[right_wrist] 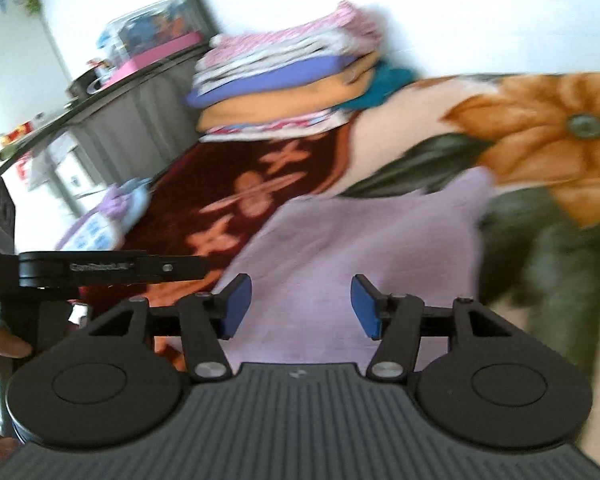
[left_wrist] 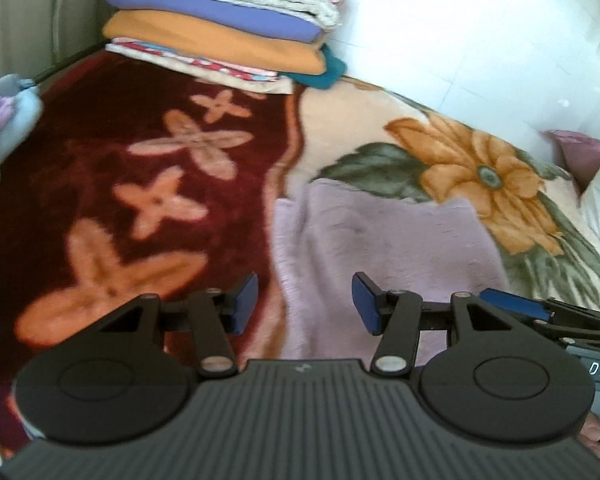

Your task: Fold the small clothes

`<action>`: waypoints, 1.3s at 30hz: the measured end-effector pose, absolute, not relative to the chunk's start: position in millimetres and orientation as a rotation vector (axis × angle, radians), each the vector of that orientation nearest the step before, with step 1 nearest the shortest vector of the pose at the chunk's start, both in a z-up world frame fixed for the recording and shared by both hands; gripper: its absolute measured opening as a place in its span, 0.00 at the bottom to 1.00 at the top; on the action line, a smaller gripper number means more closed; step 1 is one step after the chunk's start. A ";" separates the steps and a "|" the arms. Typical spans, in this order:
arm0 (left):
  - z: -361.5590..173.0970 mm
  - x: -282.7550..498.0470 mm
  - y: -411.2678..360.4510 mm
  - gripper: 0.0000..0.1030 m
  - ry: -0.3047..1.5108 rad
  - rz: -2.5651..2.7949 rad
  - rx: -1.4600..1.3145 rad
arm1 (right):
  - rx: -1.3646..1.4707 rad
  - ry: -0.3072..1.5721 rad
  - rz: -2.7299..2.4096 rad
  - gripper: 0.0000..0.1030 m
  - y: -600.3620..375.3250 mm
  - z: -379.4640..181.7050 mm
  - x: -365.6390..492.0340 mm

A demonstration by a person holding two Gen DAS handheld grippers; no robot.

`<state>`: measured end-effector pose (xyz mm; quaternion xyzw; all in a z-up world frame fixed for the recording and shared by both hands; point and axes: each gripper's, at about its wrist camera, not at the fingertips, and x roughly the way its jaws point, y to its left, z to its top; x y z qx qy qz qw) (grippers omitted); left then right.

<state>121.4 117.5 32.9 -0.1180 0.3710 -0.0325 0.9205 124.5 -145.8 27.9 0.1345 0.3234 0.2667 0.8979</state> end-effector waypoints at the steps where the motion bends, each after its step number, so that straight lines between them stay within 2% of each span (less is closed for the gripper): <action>1: 32.2 125.0 114.6 0.53 0.766 -0.078 -0.250 | 0.293 0.666 0.527 0.63 -155.6 27.9 123.5; 6: 25.1 147.4 98.9 0.53 0.776 -0.120 -0.252 | 0.357 0.670 0.425 0.67 -188.2 17.9 123.8; 21: -22.3 211.1 89.0 0.51 0.799 -0.095 -0.294 | 0.515 0.739 0.315 0.70 -199.2 -32.8 143.7; 22: -24.6 211.5 89.1 0.46 0.787 -0.104 -0.298 | 0.520 0.744 0.320 0.70 -197.9 -36.1 144.2; 23: -26.5 211.7 88.4 0.20 0.782 -0.116 -0.297 | 0.527 0.750 0.327 0.70 -196.6 -38.7 145.0; 26: -23.7 203.4 91.9 0.16 0.735 -0.103 -0.302 | 0.558 0.775 0.382 0.70 -189.5 -42.7 146.0; 29: -10.6 190.3 103.2 0.13 0.667 -0.045 -0.280 | 0.471 0.730 0.408 0.70 -171.7 -33.8 135.3; 34: -25.9 199.4 115.2 0.13 0.743 -0.028 -0.220 | 0.318 0.718 0.367 0.71 -147.4 -33.2 128.3; 39: -23.3 192.9 115.1 0.15 0.741 -0.041 -0.230 | 0.414 0.758 0.373 0.72 -161.2 -38.9 134.3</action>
